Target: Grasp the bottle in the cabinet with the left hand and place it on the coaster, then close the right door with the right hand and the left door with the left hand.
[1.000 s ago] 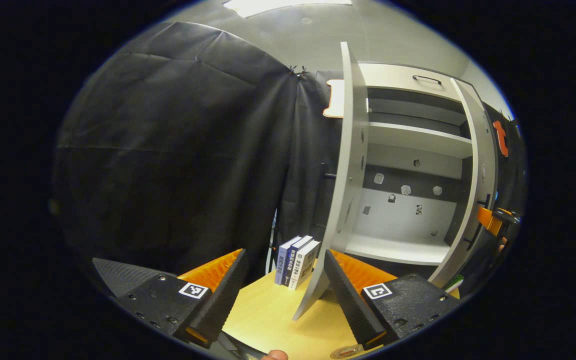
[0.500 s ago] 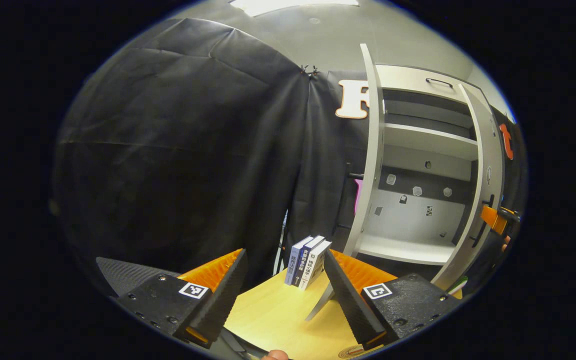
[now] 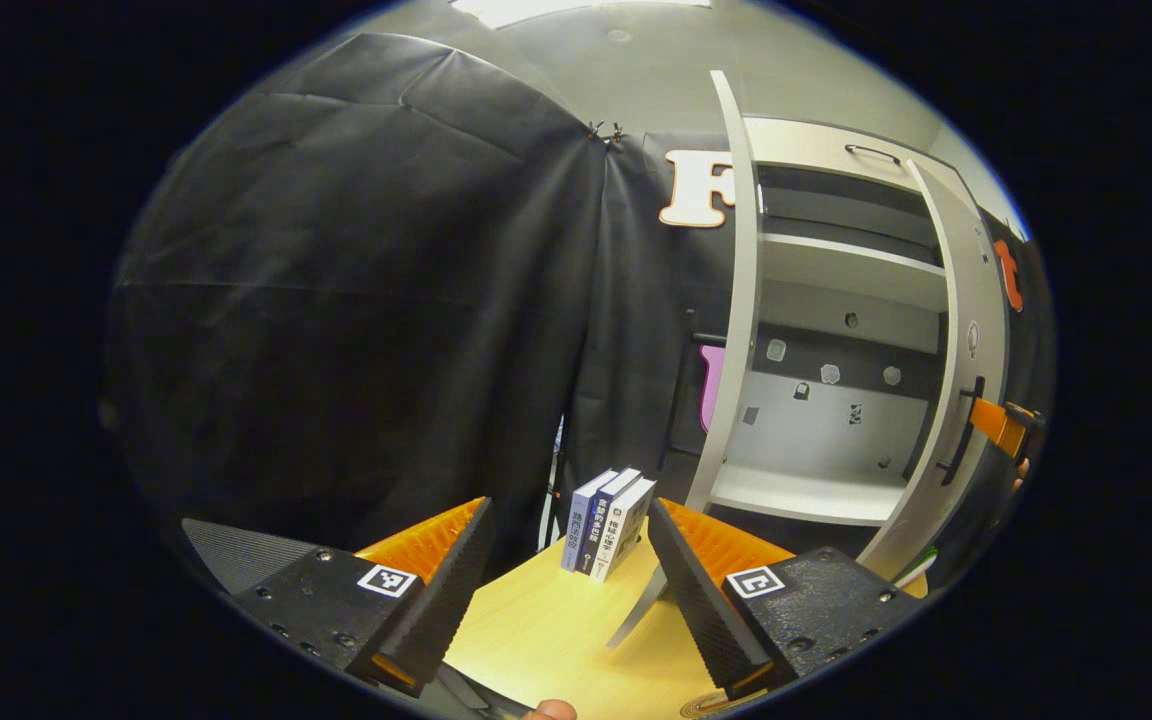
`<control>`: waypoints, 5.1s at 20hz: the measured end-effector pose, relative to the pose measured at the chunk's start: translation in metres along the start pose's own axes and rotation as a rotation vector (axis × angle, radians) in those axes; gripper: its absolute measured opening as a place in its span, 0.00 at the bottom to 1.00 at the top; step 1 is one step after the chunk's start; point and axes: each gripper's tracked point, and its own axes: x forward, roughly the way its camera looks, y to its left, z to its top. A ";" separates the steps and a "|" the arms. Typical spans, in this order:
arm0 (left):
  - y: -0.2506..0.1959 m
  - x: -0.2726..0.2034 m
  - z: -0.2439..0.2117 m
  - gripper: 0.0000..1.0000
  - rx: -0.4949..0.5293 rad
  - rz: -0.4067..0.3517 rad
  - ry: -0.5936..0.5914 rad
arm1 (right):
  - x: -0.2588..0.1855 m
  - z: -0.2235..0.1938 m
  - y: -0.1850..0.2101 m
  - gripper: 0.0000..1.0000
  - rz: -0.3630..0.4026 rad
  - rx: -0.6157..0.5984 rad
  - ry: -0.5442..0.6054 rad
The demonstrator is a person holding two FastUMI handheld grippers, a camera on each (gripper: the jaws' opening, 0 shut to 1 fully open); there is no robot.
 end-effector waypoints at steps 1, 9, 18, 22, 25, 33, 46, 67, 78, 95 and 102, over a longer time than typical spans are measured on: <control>-0.001 0.005 -0.003 0.93 0.003 -0.003 0.003 | 0.000 0.001 -0.002 0.97 -0.002 -0.008 -0.004; -0.007 0.047 -0.013 0.97 0.021 -0.018 0.016 | -0.006 0.012 -0.029 0.97 -0.043 -0.050 -0.052; -0.016 0.085 -0.017 0.92 0.106 -0.034 0.015 | -0.016 0.025 -0.095 0.97 -0.185 -0.046 -0.088; -0.018 0.087 -0.015 0.92 0.104 -0.059 -0.012 | -0.019 0.018 -0.117 0.97 -0.235 -0.023 -0.070; -0.022 0.087 -0.014 0.95 0.129 -0.089 -0.010 | -0.017 0.011 -0.115 0.97 -0.228 -0.002 -0.051; -0.033 0.085 -0.017 0.94 0.112 -0.145 -0.002 | -0.011 0.006 -0.091 0.98 -0.174 0.000 -0.040; -0.104 0.066 -0.029 0.94 0.104 -0.279 0.011 | -0.026 0.000 -0.110 0.97 -0.194 0.009 -0.026; -0.144 0.065 -0.036 0.94 0.101 -0.330 0.026 | -0.046 -0.007 -0.155 0.97 -0.267 0.085 -0.010; -0.163 0.065 -0.037 0.94 0.096 -0.362 0.031 | -0.053 -0.006 -0.166 1.00 -0.289 0.091 -0.012; -0.236 0.046 -0.032 0.99 0.084 -0.524 0.023 | -0.061 0.000 -0.172 0.97 -0.298 0.075 -0.010; -0.250 0.034 -0.018 0.99 0.066 -0.555 0.010 | -0.061 -0.002 -0.171 0.97 -0.286 0.076 0.000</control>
